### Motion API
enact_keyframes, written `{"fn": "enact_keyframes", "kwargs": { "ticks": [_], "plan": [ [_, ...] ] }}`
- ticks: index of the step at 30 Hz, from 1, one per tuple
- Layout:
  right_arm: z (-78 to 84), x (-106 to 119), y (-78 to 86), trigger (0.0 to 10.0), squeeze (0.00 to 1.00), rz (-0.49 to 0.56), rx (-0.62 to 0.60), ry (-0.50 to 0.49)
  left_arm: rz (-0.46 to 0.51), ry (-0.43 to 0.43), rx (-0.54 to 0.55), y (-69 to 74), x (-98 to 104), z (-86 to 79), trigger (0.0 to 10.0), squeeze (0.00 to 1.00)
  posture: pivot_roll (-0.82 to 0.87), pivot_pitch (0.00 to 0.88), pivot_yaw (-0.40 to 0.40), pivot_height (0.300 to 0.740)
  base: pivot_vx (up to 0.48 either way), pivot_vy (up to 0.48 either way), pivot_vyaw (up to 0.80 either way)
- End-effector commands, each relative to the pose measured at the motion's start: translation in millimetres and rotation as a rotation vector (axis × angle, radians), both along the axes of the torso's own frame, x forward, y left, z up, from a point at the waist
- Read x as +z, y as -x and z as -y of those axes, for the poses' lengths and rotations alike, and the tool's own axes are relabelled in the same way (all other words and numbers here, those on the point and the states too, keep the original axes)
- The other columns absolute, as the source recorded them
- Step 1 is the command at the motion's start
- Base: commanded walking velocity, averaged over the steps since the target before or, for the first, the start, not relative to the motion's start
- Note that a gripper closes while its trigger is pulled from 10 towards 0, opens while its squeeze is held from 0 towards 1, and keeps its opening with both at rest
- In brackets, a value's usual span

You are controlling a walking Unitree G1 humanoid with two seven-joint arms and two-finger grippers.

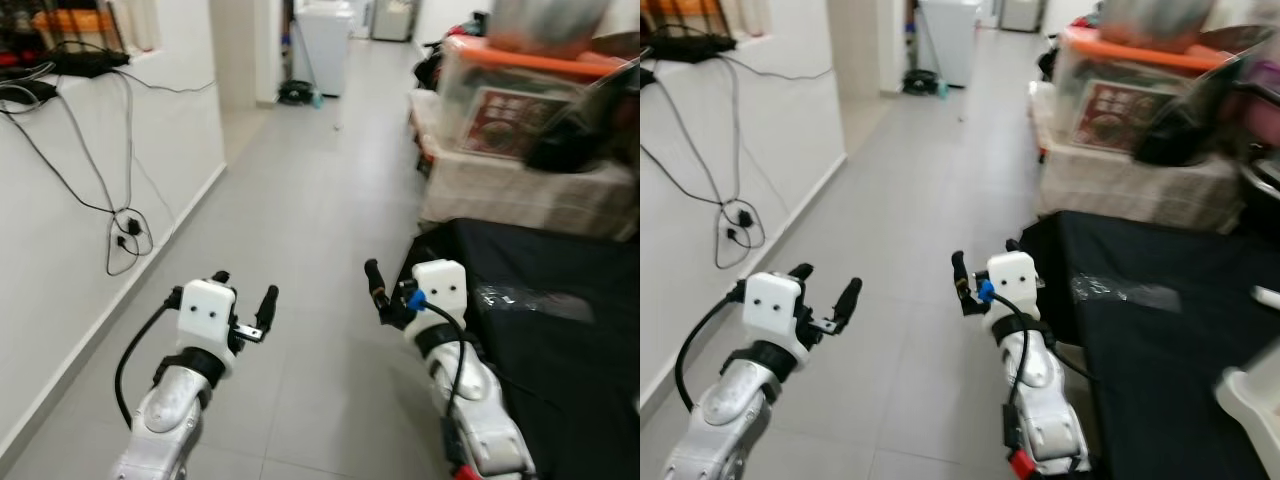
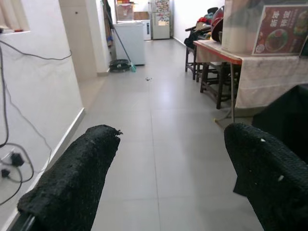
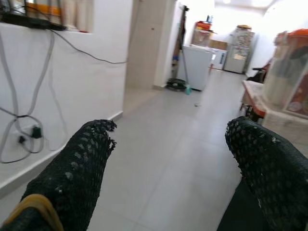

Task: Building children table

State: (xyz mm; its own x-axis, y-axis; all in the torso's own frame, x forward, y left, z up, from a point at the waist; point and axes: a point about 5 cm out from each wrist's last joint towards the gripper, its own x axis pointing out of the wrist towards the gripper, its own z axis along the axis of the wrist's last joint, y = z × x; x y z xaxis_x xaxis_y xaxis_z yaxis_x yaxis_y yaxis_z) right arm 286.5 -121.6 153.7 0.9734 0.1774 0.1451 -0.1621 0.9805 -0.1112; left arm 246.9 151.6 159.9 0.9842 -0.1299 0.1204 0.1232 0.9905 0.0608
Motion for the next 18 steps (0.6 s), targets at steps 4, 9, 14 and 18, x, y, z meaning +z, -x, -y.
{"fn": "enact_keyframes", "kwargs": {
  "ticks": [4,9,14,18],
  "plan": [
    [10.7,-1.5,0.2,10.0,0.0,-0.002,-0.041,0.003,0.002,0.01,-0.028,-0.4,1.6,7.0,10.0,0.0,0.11,0.0,-0.109,0.74,0.465,0.0,0.0],
    [10.3,-1.1,-0.1,10.0,0.0,0.002,-0.041,0.011,0.001,0.009,-0.026,-1.1,1.8,5.9,10.0,0.0,0.11,0.0,-0.11,0.74,0.465,0.0,0.0],
    [9.7,-1.2,-0.4,10.0,0.0,0.002,-0.041,0.011,0.001,0.009,-0.023,-1.5,2.3,4.5,10.0,0.0,0.11,0.0,-0.111,0.74,0.465,0.0,0.0],
    [7.9,-0.2,-0.7,10.0,0.0,0.006,-0.038,0.006,0.002,0.007,-0.019,-2.3,3.1,2.8,10.0,0.0,0.11,0.0,-0.11,0.74,0.465,0.0,0.0]
  ]
}}
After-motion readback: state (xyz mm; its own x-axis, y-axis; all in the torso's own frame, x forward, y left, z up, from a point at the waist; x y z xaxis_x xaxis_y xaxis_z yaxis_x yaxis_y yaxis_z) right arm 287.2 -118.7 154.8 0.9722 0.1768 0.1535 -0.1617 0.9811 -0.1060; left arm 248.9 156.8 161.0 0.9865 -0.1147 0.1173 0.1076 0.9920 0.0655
